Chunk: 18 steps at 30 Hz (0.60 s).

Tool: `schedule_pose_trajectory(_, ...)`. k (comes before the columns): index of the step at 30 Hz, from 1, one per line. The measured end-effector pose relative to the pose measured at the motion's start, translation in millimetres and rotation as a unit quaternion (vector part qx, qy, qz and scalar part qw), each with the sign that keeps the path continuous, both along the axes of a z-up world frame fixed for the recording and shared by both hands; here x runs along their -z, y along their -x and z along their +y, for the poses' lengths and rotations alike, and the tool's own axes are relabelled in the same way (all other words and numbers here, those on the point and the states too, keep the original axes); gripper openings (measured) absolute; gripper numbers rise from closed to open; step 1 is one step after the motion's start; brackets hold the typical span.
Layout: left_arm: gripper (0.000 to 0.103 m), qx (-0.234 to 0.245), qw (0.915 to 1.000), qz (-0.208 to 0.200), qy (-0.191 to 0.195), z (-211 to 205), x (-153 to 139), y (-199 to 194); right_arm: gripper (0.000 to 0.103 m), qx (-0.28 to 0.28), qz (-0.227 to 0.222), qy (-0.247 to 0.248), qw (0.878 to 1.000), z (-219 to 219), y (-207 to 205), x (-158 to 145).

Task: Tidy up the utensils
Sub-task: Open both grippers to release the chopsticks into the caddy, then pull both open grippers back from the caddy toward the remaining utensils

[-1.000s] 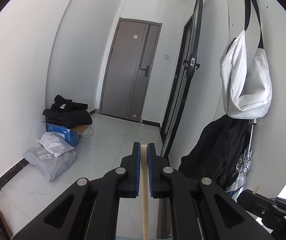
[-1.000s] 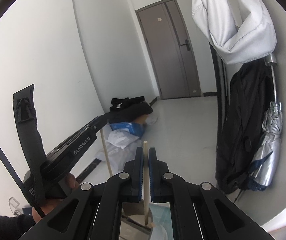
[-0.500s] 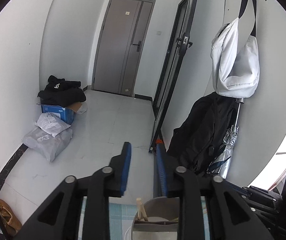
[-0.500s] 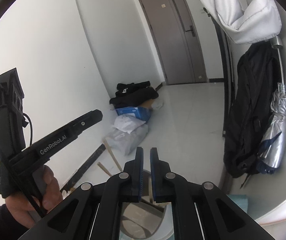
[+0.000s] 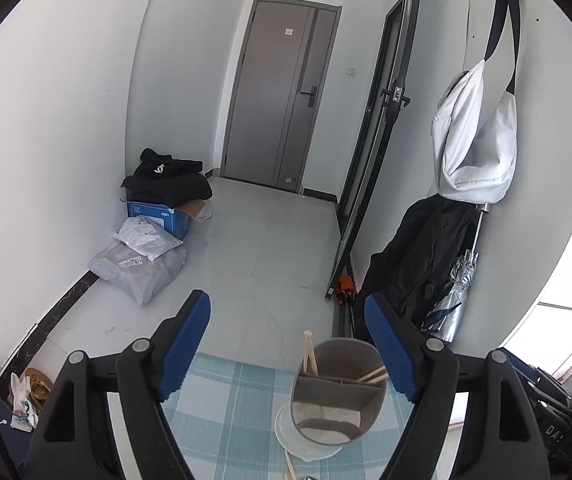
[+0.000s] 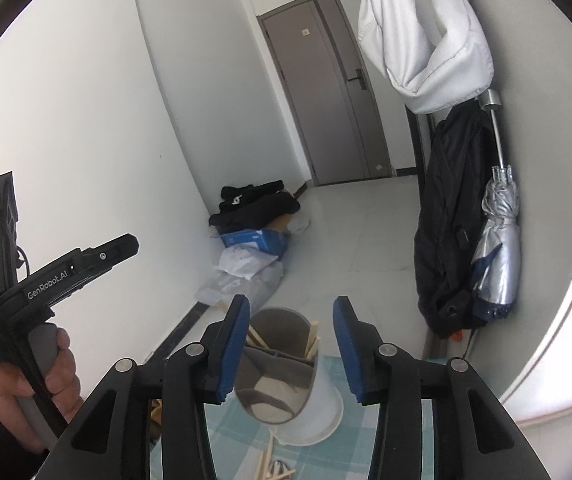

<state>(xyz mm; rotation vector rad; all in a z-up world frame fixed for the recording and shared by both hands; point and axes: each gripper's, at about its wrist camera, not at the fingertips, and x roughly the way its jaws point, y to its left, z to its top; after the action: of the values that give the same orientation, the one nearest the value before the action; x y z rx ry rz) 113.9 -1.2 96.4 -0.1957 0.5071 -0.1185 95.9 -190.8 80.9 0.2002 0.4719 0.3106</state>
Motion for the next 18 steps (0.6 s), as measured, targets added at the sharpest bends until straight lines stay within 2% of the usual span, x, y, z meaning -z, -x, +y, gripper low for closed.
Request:
schedule_pose_trajectory(2, 0.077, -0.007, 0.9999, 0.005, -0.012, 0.7, -2.3, 16.4, 0.046, 0.001, -0.005, 0.001, 1.0, -0.2, 14.6, -2.0)
schedule_pose_trajectory(5, 0.09, -0.011, 0.9999, -0.001, -0.009, 1.8, -3.2, 42.9, 0.053, 0.001, -0.011, 0.0, 1.0, 1.1, 33.1, -3.4)
schedule_pose_trajectory(6, 0.091, -0.015, 0.9998, -0.004, -0.012, 1.1, -3.0, 49.9, 0.053, 0.001, -0.014, 0.0, 1.0, 1.3, 38.8, -2.9)
schedule_pose_trajectory(11, 0.091, -0.015, 0.9994, 0.0, -0.032, -4.3, 2.8, 69.8, 0.059, 0.001, -0.016, -0.002, 1.0, 5.2, 68.7, 4.3)
schedule_pose_trajectory(18, 0.097, -0.023, 0.9993, 0.001, -0.031, 0.3, 18.4, 95.7, 0.067, 0.0, -0.012, 0.001, 1.0, 12.3, 100.5, 17.8)
